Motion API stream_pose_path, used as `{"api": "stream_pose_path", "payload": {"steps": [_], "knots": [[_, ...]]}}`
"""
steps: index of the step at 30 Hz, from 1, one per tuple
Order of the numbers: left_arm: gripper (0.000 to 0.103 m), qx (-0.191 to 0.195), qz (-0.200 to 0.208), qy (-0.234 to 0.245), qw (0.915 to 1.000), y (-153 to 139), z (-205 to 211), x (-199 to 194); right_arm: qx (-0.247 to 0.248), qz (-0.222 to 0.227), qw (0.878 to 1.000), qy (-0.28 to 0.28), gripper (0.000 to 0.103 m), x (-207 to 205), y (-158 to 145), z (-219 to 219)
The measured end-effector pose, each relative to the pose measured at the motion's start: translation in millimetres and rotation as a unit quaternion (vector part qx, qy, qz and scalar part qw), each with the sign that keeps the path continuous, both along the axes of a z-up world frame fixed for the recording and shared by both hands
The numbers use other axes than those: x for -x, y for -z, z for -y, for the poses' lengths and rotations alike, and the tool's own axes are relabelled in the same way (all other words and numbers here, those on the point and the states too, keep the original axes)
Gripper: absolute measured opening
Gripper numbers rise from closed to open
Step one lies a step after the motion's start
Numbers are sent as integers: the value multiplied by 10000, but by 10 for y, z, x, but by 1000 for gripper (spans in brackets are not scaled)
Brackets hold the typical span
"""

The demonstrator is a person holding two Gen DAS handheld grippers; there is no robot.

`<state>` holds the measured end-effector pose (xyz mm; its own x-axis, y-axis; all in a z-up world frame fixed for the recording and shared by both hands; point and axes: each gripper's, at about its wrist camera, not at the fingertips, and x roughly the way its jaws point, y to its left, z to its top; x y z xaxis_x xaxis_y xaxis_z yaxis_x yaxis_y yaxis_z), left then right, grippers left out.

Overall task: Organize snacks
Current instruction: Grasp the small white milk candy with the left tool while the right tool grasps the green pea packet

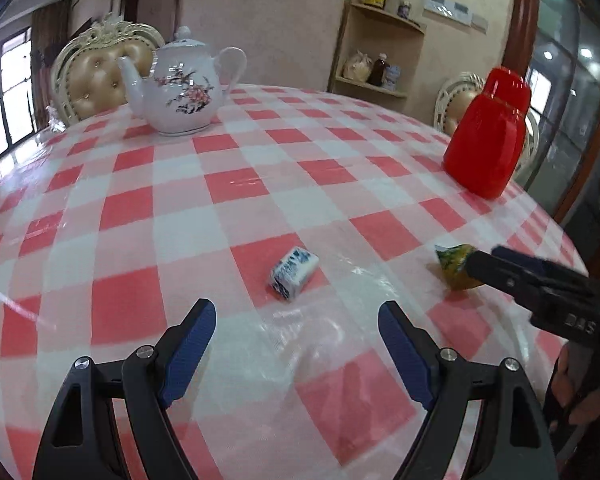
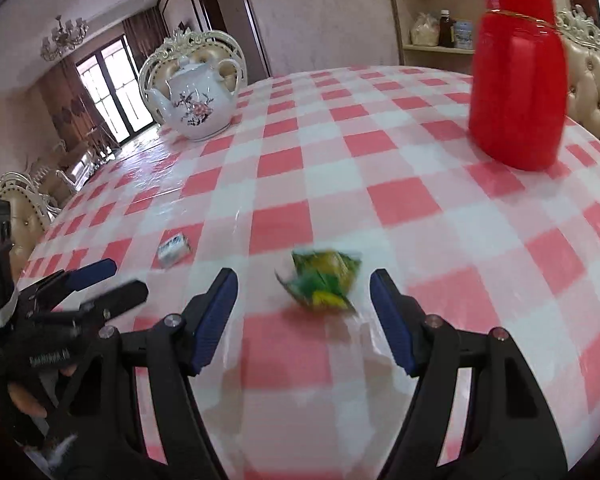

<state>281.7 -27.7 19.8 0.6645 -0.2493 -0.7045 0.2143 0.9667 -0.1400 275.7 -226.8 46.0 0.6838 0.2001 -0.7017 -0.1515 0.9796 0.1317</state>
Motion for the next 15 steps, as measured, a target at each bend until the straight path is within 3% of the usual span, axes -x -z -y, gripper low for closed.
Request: {"api": "stream_pose_path", "payload": {"steps": [5, 8, 13, 15], "knots": [[84, -445, -176, 312, 9984, 75, 119, -230, 561, -402, 9976, 90, 71, -220, 192, -85], [84, -689, -196, 438, 9965, 91, 178, -314, 262, -498, 9982, 201, 49, -215, 222, 44], [84, -733, -419, 679, 9941, 168, 189, -457, 241, -526, 9982, 176, 47, -174, 213, 83], [79, -782, -439, 770, 9930, 176, 193, -504, 266, -515, 9982, 162, 46, -175, 206, 79]]}}
